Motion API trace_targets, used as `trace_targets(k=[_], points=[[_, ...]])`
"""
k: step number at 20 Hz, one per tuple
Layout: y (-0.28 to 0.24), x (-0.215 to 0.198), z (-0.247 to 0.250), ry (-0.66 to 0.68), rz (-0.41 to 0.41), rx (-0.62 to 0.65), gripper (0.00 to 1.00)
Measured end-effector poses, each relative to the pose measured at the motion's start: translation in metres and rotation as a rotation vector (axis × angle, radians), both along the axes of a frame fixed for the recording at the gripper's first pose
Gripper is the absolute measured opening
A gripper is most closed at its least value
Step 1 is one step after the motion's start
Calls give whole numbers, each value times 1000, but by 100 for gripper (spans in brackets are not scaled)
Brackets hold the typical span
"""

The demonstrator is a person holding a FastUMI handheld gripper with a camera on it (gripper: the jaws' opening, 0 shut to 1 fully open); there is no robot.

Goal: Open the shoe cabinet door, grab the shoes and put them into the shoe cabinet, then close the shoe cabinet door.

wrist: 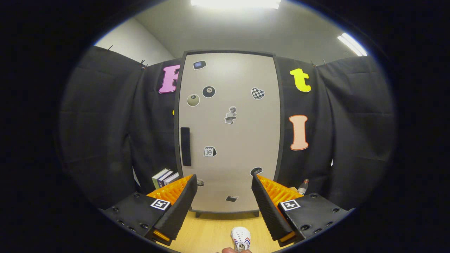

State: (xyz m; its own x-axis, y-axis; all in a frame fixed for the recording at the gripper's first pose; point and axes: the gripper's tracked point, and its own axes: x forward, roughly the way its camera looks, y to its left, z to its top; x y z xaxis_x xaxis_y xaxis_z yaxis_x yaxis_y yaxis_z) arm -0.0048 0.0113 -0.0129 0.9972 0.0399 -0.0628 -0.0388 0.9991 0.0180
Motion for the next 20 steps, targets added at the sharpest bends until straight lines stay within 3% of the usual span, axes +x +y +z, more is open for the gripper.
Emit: trace_targets(k=[11,20], points=[[10,19,10,-6,27,-37,97],[56,79,16,17,93,6,98]])
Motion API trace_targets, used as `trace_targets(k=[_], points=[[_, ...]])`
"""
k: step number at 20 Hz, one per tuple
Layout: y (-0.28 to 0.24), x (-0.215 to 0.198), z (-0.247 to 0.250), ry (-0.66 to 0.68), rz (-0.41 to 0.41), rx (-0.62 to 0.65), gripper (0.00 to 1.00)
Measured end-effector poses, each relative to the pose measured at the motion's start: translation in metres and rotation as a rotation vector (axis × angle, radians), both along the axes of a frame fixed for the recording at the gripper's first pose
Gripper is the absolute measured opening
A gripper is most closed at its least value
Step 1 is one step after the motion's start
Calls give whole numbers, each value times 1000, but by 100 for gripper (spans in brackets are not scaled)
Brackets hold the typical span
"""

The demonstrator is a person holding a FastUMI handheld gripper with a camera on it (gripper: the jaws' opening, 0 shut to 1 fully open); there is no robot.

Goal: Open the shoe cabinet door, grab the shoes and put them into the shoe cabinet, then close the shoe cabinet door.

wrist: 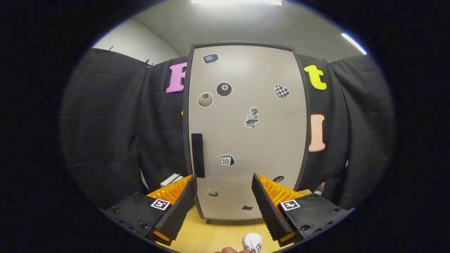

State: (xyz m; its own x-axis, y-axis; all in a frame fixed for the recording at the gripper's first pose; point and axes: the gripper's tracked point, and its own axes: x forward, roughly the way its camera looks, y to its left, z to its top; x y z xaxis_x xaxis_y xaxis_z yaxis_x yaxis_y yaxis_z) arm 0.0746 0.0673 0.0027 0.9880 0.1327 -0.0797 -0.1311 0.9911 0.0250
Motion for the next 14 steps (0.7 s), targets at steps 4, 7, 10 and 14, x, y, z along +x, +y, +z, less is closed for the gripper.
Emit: trace_targets(k=[4,7,10,14], points=[[24,35,4,4,21,-26,97],[40,58,8,-5,35,-22,97],[52,84,3,3,45,-38,97],[57,114,-6,22,28,-50,97]])
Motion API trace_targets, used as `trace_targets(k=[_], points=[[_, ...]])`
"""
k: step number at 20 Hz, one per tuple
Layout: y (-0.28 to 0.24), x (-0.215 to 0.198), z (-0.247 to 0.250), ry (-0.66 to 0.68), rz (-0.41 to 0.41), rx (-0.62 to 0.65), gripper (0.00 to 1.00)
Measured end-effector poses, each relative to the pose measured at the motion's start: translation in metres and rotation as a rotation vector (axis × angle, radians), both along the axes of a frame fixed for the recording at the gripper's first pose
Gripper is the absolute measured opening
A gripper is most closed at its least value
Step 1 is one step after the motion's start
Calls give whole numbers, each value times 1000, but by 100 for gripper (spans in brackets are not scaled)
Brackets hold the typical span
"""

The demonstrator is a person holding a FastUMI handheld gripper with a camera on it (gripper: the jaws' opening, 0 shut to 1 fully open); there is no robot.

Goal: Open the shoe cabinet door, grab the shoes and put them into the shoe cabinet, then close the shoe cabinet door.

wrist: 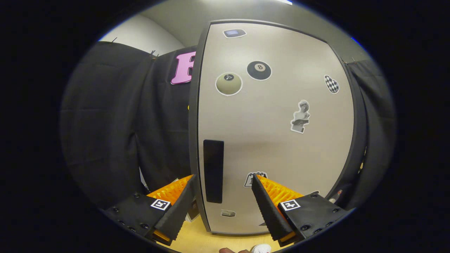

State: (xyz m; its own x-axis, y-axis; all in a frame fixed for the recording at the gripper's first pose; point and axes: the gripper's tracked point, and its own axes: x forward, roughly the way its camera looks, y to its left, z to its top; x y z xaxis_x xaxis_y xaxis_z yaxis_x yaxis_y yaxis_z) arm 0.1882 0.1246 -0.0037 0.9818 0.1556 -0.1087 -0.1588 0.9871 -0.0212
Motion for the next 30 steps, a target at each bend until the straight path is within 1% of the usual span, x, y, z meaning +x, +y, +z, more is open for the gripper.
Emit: trace_targets(k=[6,8,9,10,12,15,17,18,20,21,24,30], points=[[11,29,-8,34,-17,19,97],[14,33,-9,45,-28,27,93],[13,33,-10,46,-38,26,82],[16,33,-9,42,-26,31,77],[26,33,-13,67,1,44,60],[25,31,-12,66,6,41,35],[24,30,-13,64,22,46,26],[25,29,-13,56,31,44,26],[25,27,-14,45,62,45,18],[25,24,-13,47,78,39,10],[23,10,-13,57,112,36,11],[13,-23,-13,50,144,57,11]])
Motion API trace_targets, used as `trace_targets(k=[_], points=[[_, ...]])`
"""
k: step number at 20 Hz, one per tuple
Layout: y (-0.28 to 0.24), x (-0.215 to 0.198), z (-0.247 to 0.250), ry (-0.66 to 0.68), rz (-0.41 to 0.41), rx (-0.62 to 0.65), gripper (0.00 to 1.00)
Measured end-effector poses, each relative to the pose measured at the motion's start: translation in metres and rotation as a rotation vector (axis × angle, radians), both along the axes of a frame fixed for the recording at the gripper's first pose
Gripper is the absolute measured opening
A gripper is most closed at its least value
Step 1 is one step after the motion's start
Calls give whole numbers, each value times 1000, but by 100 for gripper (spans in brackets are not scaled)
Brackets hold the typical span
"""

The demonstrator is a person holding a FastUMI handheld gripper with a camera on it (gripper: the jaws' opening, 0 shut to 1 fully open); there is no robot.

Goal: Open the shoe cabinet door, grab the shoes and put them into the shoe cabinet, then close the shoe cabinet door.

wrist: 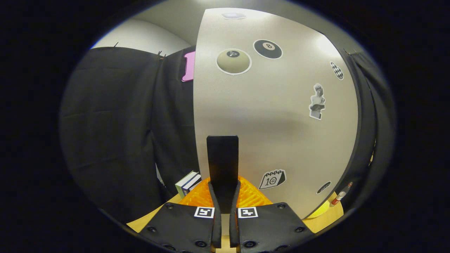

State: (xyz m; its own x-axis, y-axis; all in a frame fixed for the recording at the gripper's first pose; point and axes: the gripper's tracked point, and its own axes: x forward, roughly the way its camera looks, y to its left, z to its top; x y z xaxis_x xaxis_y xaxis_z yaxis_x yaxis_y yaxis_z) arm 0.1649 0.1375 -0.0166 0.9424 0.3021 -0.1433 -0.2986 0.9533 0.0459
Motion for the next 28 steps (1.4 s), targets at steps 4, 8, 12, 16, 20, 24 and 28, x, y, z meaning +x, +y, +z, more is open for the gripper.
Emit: trace_targets(k=[4,8,12,16,20,24,28], points=[[-15,-26,1,-9,10,16,11],[-33,-45,1,-11,-4,21,11],[-52,-62,1,-18,-27,26,10],[-76,-77,1,-11,-71,31,10],[-86,-78,0,-10,-54,31,9],[-95,-84,0,-16,-2,20,10],[-110,-88,0,-26,16,16,9]])
